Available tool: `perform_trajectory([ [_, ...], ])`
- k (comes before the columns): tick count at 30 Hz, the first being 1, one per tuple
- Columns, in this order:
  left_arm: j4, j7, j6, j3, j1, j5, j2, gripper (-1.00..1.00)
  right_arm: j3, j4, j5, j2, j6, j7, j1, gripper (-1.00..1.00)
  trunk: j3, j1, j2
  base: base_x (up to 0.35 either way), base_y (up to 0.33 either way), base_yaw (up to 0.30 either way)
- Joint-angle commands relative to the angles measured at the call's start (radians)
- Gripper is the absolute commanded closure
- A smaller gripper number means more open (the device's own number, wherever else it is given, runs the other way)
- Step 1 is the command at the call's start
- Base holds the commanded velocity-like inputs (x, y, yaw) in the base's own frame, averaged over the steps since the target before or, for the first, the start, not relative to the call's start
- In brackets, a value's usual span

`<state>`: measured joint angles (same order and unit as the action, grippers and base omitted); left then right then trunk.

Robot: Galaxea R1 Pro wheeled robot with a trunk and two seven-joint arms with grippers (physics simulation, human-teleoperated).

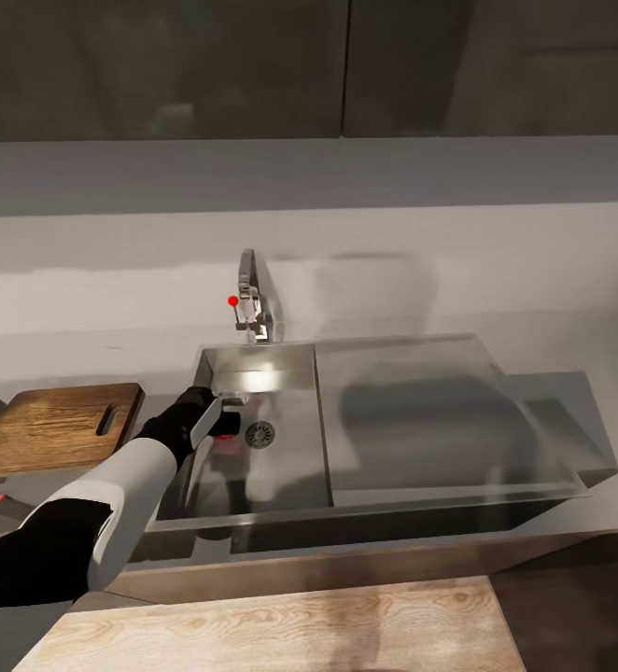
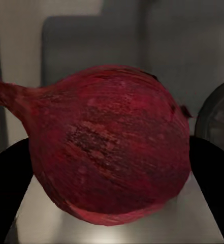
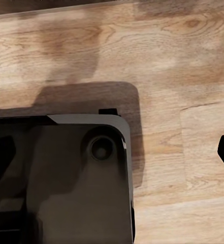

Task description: In the kitchen, take the Vidalia onion out of the sink, dice it on the chopping board with the paring knife, put the diced onion into the bowl on the countertop, then place both the paring knife and the chopping board into the sink.

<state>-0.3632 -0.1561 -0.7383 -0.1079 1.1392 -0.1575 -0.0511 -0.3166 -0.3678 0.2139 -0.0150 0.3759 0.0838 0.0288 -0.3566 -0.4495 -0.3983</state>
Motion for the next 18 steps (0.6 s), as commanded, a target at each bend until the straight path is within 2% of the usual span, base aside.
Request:
perform_trajectory([
  [1,-0.001,-0.007,-0.004,-0.007,0.001,-0.010,0.001,1.00,-0.009,0.000,0.006,-0.001,0.002,0.007,0.000,-1.00,-0.002,-0.001,-0.002,0.000,0.000,0.000],
  [7,-0.001,-0.006,-0.004,-0.007,0.001,-0.010,0.000,1.00,-0.009,0.000,0.006,-0.002,0.001,0.006,0.001,-1.00,0.000,-0.001,-0.002,0.000,0.000,0.000],
  [18,-0.003,-0.006,-0.007,-0.005,0.001,-0.009,0.001,1.00,-0.009,0.000,0.005,-0.002,0.001,0.007,0.000,-1.00,0.016,-0.001,-0.002,0.000,0.000,0.000],
])
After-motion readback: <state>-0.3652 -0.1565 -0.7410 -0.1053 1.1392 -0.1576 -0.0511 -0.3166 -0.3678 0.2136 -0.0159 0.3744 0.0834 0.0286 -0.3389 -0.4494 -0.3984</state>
